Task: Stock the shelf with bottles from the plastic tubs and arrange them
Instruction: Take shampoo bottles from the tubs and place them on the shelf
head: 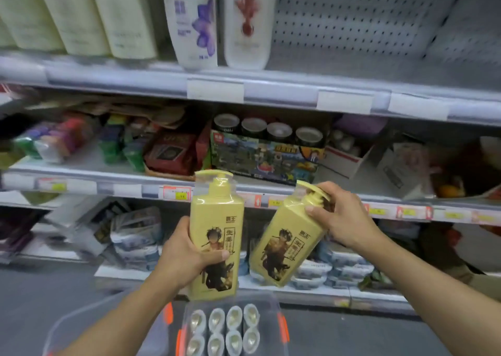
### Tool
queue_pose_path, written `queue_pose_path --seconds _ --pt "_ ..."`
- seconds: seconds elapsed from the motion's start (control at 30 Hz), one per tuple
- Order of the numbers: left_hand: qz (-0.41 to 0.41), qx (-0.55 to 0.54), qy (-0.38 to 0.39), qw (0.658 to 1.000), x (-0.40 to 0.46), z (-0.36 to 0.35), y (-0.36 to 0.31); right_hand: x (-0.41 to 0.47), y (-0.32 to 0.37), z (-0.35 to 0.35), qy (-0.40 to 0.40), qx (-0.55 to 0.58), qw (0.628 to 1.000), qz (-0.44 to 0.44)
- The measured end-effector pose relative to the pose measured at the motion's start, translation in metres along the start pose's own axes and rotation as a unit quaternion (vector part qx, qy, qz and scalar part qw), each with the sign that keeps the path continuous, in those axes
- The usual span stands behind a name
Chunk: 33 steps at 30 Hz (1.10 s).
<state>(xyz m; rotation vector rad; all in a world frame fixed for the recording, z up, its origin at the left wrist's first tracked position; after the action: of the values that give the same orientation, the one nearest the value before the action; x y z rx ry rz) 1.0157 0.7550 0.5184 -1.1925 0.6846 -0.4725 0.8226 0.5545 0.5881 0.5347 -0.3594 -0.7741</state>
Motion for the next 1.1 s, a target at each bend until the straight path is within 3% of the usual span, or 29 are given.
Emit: queue_pose_path --seconds 0.23,0.6,0.73,1.1 --pt "-0.069 -0.046 0.022 0.996 -0.024 0.029 -0.092 0.003 0.067 0.086 -0.092 0.014 0.996 0.015" --pt "-0.157 -0.021 0.016 0.987 -0.03 0.04 -0.197 0.045 0.13 0.188 -0.191 0.057 0.98 0.018" --pt "-0.171 -0.031 0.023 0.984 -0.019 0.036 -0.226 0.08 0.136 0.212 -0.198 0.155 0.968 -0.002" --pt "-0.209 -0.063 -0.016 0.976 0.041 0.02 -0.291 0.199 0.138 0.239 -0.189 0.187 0.964 0.018"
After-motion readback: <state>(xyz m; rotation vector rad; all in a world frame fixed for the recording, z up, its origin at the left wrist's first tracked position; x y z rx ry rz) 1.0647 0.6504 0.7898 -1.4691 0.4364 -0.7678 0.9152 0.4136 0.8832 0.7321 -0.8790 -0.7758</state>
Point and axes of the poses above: each hand's wrist, its own x-axis towards the middle knuckle, its own z-axis out of the back of the hand, y = z × x, the point moved 1 cm from there along x, towards the middle knuckle, and after that the axes turned 11 degrees about -x, right-handed, at the moved point
